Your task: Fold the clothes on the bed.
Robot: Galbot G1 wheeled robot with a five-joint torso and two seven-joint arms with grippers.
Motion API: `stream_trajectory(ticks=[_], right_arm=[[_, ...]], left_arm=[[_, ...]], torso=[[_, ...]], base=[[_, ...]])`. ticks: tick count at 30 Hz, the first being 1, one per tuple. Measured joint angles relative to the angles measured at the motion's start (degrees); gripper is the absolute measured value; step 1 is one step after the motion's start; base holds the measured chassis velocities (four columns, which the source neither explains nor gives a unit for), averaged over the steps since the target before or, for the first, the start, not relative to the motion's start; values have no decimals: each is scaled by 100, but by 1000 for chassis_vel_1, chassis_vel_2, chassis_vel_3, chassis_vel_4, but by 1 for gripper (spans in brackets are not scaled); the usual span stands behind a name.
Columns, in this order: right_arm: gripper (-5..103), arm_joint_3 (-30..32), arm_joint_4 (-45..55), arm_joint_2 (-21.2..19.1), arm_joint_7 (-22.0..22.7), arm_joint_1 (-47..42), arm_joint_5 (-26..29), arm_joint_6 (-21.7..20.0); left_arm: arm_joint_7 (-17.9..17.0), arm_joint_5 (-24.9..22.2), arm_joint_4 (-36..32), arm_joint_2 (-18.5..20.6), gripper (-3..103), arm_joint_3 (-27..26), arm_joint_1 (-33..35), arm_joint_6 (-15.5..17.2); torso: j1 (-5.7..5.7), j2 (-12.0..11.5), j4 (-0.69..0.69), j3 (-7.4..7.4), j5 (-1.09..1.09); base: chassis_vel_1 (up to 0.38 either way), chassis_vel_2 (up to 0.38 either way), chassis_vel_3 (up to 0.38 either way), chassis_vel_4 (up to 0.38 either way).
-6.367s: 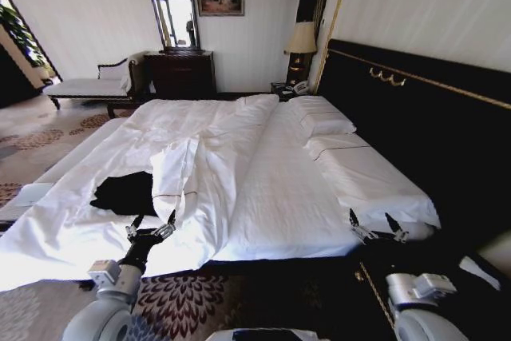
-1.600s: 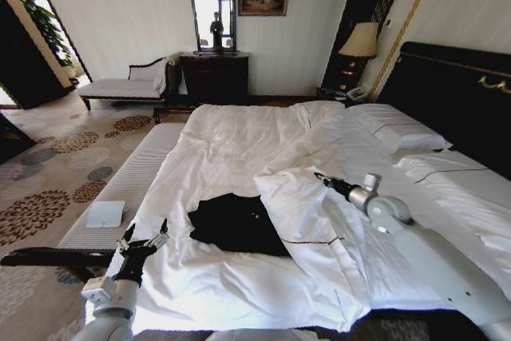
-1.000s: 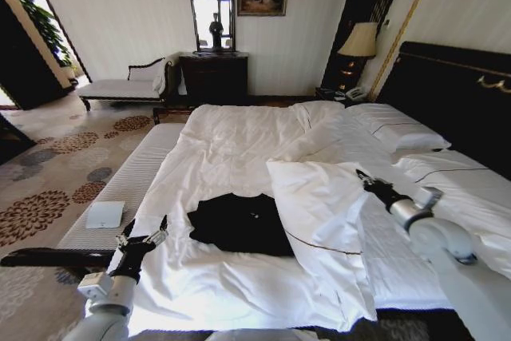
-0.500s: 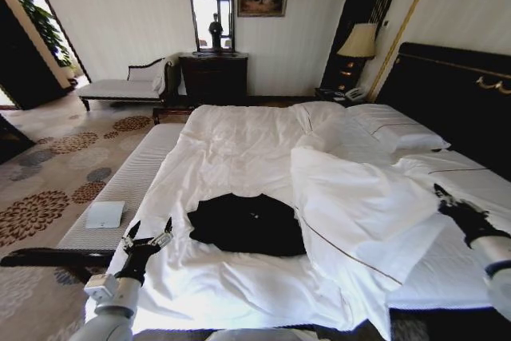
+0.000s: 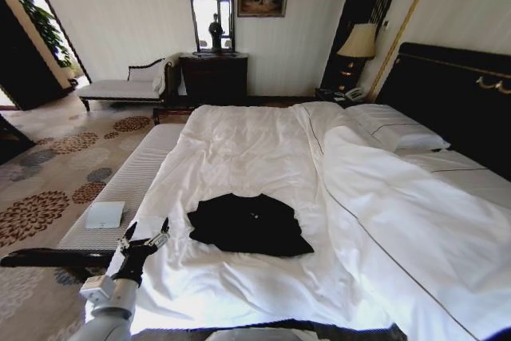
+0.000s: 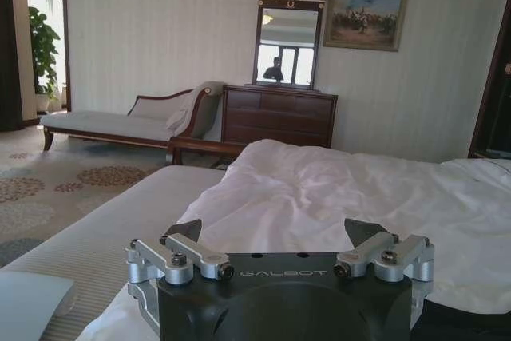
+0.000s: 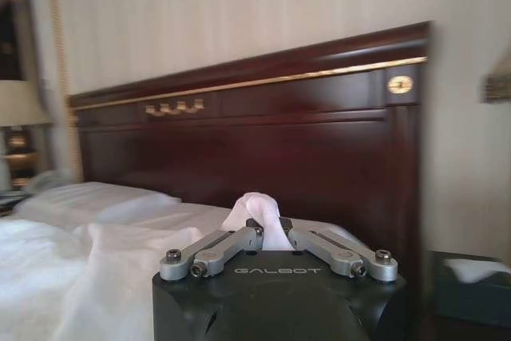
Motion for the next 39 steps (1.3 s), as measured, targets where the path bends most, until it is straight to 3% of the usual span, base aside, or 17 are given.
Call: stream_trajectory(ticks=[6, 10, 16, 30, 31, 33, 34, 36, 39], right_arm=[[0, 281, -742, 140, 18, -45, -284, 359], [0, 410, -1399, 115, 76, -45, -860, 799], [0, 428, -1708, 117, 224, -19, -958, 939], [-2, 246, -2051, 125, 577, 229, -1308, 1001], [2, 233, -2105, 130, 598, 242, -1349, 1034], [13, 219, -2176, 131, 607, 263, -1394, 1078], [18, 218, -2198, 128, 611, 264, -1398, 1091], [18, 216, -2218, 121, 612, 264, -1402, 1105], [34, 210, -2267, 96, 610, 254, -1412, 1150]], left_arm=[[-59, -90, 65, 127, 100, 38, -124, 68], [-62, -140, 161, 180, 100, 83, -195, 83], [-71, -187, 215, 225, 100, 104, -276, 105], [-82, -250, 295, 264, 100, 72, -324, 119], [-82, -250, 295, 264, 100, 64, -322, 119], [-82, -252, 294, 272, 100, 61, -322, 119], [-82, -252, 288, 274, 100, 61, -323, 119], [-82, -252, 277, 275, 100, 61, -323, 119], [-82, -247, 255, 273, 100, 66, -313, 120]], torso=[[0, -1, -2, 0, 0], [0, -1, 1, 0, -1], [1, -1, 5, 1, 0], [1, -1, -2, 0, -2], [1, -1, -10, 0, -4], [0, -1, -14, 0, -5], [0, 0, -14, 0, -5], [0, 0, -11, 0, -5], [0, 0, -4, 0, -3]], base=[[0, 0, 0, 0], [0, 0, 0, 0], [0, 0, 0, 0], [0, 0, 0, 0], [0, 0, 0, 0], [0, 0, 0, 0], [0, 0, 0, 0], [0, 0, 0, 0], [0, 0, 0, 0]])
